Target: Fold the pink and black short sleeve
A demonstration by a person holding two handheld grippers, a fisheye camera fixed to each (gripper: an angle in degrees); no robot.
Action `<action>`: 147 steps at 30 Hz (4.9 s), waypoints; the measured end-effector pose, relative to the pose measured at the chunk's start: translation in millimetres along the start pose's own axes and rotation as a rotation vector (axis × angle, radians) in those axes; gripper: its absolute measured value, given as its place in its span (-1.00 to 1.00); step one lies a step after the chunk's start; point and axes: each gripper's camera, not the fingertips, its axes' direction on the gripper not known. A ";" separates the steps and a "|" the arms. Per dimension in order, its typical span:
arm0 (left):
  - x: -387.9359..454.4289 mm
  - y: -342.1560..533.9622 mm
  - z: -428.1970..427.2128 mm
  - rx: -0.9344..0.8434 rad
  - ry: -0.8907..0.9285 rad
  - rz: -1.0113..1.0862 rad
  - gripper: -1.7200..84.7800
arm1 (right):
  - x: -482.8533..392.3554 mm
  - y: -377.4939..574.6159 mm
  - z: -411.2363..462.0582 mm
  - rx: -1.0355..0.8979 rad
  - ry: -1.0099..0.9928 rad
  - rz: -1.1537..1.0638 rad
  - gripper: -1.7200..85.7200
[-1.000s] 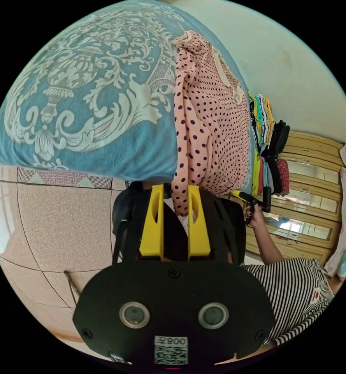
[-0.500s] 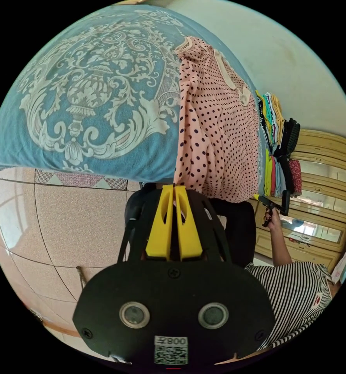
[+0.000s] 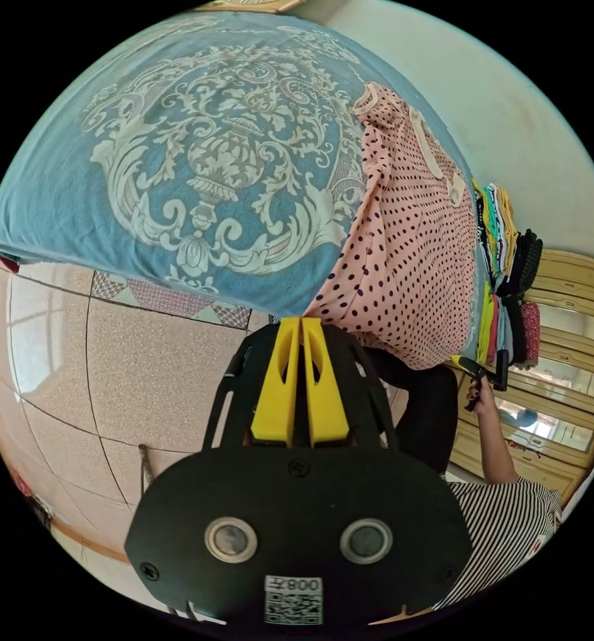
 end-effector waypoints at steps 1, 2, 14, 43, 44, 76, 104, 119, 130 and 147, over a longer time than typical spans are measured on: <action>2.5 0.9 -2.2 0.005 0.008 -0.007 -0.95 | 0.4 0.5 -2.5 0.004 -0.008 0.002 -0.96; 8.8 2.6 -6.8 0.014 0.014 -0.010 -0.95 | 0.2 1.6 -6.7 0.010 -0.014 0.002 -0.96; 93.3 17.3 -71.1 0.141 0.020 0.017 -0.96 | -6.2 41.3 -45.1 0.145 -0.036 0.022 -0.96; 545.6 -176.5 -81.3 0.013 -0.183 0.761 -0.94 | -127.3 18.2 -16.5 0.522 0.215 -0.171 -0.93; 567.0 -191.2 -86.1 0.032 -0.155 0.787 -0.93 | -120.8 15.4 -25.8 0.584 0.157 -0.160 -0.92; 975.0 -423.6 -50.2 0.132 -0.341 1.306 -0.93 | -111.7 -98.8 26.7 0.675 0.107 -0.182 -0.94; 871.9 -482.8 -133.2 0.268 -0.072 0.937 -0.94 | -186.2 -165.7 114.9 0.445 0.091 -0.582 -0.95; 904.2 -499.1 -77.9 0.185 -0.297 0.968 -0.95 | -141.1 -220.2 135.1 0.340 -0.145 -0.513 -0.94; 901.6 -508.7 -66.3 0.166 -0.264 0.981 -0.95 | -110.1 -229.4 128.2 0.355 -0.351 -0.581 -0.93; 870.7 -505.0 -54.7 0.197 -0.235 0.984 -0.95 | -93.9 -242.4 120.3 0.411 -0.373 -0.612 -0.95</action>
